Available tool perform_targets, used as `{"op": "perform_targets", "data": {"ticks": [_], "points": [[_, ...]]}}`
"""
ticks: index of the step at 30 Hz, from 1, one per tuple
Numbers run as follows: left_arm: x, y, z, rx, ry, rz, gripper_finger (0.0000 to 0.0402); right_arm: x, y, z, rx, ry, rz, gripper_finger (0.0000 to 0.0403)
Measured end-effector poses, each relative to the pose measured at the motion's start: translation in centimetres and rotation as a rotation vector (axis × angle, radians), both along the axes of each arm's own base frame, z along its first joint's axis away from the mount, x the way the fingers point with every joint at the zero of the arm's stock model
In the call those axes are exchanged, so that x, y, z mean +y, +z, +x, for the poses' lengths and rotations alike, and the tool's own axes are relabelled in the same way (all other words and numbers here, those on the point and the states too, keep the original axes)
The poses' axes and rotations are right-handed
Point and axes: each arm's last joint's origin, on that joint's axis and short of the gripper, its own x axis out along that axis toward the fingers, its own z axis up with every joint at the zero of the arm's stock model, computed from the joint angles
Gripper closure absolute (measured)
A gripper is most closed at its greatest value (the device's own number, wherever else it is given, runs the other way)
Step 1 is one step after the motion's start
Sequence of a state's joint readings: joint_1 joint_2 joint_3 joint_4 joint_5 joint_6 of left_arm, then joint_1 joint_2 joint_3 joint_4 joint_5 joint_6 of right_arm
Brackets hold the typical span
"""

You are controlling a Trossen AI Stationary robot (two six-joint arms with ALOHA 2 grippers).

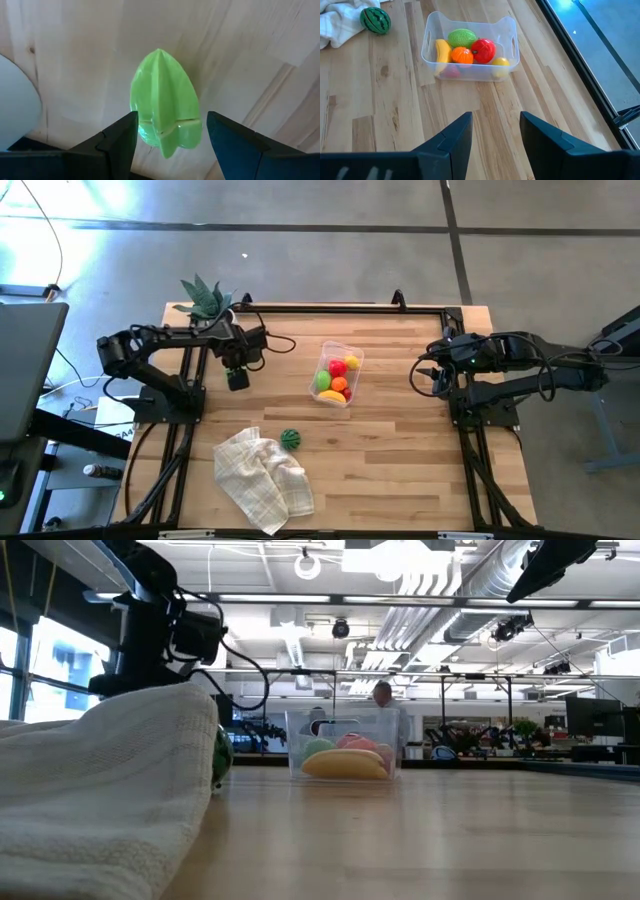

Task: Pick and placing Produce into tupperware
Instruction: Put the green starfruit into the transparent bin

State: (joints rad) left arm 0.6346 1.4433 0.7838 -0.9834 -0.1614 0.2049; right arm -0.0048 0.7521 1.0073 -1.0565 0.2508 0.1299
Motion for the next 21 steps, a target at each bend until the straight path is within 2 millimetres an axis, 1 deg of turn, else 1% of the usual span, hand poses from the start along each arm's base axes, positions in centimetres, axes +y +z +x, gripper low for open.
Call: {"op": "perform_targets", "data": {"ticks": [7, 10, 21], "points": [[-0.3, -1.2, -0.3, -0.024, -0.007, -0.022, 0.0176, 0.0, 0.0, 0.0, 0.000, 0.000, 0.000, 0.0246], [-0.3, -1.3, -0.1, -0.054, -0.022, -0.021, 0.0176, 0.0, 0.0, 0.0, 0.000, 0.000, 0.000, 0.0246], [-0.3, -1.4, -0.1, -0.056, -0.034, -0.025, 0.0176, 0.0, 0.0, 0.0, 0.000, 0.000, 0.000, 0.0246]]}}
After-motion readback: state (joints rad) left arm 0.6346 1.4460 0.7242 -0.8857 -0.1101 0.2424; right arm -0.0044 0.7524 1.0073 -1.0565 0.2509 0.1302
